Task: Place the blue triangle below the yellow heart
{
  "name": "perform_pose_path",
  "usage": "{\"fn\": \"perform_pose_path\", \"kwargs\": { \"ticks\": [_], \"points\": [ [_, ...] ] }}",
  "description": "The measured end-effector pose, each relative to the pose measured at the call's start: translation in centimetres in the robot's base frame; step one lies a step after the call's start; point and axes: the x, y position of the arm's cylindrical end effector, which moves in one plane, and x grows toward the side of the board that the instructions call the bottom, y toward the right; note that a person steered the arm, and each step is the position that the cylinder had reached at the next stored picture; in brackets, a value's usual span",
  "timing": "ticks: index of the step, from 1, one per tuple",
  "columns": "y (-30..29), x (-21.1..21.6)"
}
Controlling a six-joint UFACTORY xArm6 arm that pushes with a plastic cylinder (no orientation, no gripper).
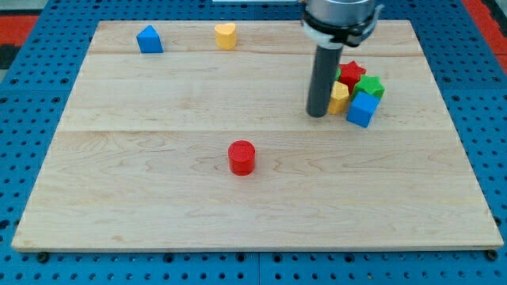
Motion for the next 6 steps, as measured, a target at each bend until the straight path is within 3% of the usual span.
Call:
{"fn": "perform_pose_path", "kwargs": {
  "ticks": [4, 5, 6],
  "points": [
    [-22.5, 1.2],
    [-28.2, 0.6],
    [-32.6, -2.7]
  ]
}}
